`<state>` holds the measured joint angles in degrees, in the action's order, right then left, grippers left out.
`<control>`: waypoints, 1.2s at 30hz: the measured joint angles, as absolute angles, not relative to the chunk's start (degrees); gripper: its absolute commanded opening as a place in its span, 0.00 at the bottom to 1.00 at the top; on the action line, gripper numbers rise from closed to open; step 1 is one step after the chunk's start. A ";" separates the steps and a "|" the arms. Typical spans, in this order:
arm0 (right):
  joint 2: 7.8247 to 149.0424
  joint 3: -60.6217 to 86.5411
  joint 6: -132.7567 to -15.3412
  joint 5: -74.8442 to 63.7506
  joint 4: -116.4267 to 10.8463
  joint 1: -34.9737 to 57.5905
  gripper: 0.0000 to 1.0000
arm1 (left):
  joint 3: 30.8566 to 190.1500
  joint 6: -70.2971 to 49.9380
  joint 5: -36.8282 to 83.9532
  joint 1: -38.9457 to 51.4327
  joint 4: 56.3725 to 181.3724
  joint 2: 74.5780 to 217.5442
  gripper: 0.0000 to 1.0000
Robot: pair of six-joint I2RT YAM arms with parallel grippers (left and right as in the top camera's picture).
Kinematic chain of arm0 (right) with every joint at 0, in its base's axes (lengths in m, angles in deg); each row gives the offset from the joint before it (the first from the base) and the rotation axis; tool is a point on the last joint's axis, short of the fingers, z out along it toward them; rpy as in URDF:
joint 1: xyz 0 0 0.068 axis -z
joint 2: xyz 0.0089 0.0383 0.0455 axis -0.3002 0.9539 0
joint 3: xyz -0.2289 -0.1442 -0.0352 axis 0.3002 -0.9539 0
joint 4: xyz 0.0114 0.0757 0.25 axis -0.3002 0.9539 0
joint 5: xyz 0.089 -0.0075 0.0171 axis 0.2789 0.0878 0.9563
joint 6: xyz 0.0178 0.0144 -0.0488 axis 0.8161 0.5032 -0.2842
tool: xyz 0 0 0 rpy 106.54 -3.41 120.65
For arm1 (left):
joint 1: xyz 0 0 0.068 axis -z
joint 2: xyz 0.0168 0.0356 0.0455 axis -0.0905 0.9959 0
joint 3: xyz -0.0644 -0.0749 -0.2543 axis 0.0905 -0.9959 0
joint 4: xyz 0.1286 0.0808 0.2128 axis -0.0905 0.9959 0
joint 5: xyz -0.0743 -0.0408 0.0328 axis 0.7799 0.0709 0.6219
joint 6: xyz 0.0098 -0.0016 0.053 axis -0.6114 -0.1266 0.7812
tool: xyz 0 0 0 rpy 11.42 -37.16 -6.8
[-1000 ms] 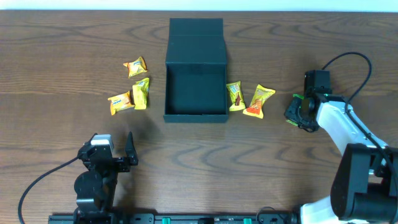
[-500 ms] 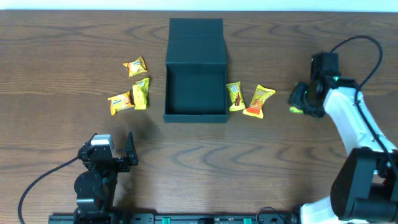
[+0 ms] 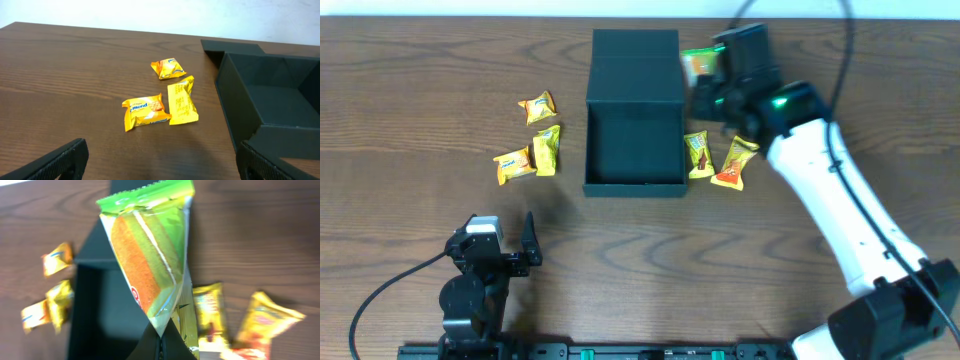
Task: Pack container
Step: 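Carry the packet with the right gripper into the black box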
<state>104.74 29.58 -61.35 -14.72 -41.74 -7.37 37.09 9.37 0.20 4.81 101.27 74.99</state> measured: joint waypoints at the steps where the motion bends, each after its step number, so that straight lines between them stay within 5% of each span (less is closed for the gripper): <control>1: 105.33 29.71 -60.72 -14.69 -42.13 -8.59 0.01 | 37.09 9.37 0.20 4.81 101.27 74.99 0.95; 12: 123.40 34.96 -56.24 -14.04 -37.35 -12.75 0.01 | 37.09 9.37 0.20 4.81 101.27 74.99 0.96; 36: 124.85 36.16 -49.74 -16.99 -33.81 -12.83 0.01 | 37.09 9.37 0.20 4.81 101.27 74.99 0.95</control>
